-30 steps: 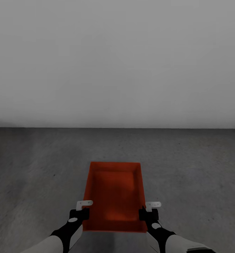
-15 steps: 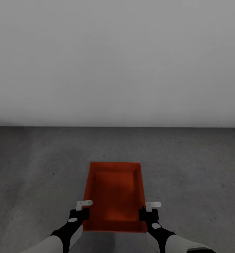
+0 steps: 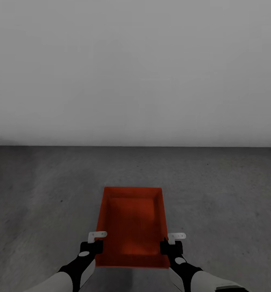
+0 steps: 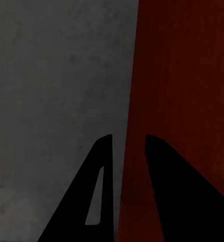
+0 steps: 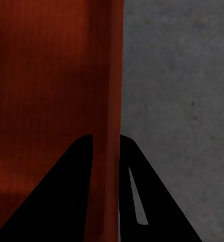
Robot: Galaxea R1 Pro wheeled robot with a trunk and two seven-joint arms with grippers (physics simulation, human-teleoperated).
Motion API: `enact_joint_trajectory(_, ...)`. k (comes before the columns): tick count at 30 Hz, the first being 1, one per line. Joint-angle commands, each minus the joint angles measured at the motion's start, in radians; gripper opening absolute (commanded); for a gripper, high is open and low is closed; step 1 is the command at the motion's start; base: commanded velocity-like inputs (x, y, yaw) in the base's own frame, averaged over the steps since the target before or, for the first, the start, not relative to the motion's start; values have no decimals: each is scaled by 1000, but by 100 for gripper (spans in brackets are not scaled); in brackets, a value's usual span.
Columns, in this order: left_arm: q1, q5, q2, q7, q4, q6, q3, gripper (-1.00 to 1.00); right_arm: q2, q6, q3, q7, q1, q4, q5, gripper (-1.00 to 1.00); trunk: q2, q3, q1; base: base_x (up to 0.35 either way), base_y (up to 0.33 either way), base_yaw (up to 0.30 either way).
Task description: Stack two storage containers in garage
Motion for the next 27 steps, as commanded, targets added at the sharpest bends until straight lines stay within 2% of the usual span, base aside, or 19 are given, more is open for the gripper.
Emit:
enact_joint_trajectory(1, 0, 3, 0, 11, 3, -5, 19, -100, 2, 1, -49, -4, -1, -2, 30, -100, 0, 0, 0, 0, 0, 0)
enact_joint_trajectory(8, 0, 3, 0, 11, 3, -5, 19, -100, 1, 1, -49, -4, -1, -2, 30, -100, 0, 0, 0, 0, 0, 0)
enact_joint_trajectory(27, 0, 3, 0, 11, 3, -5, 19, -100, 2, 0, -49, -4, -1, -2, 30, -100, -133, -60, 73, 0, 0, 0)
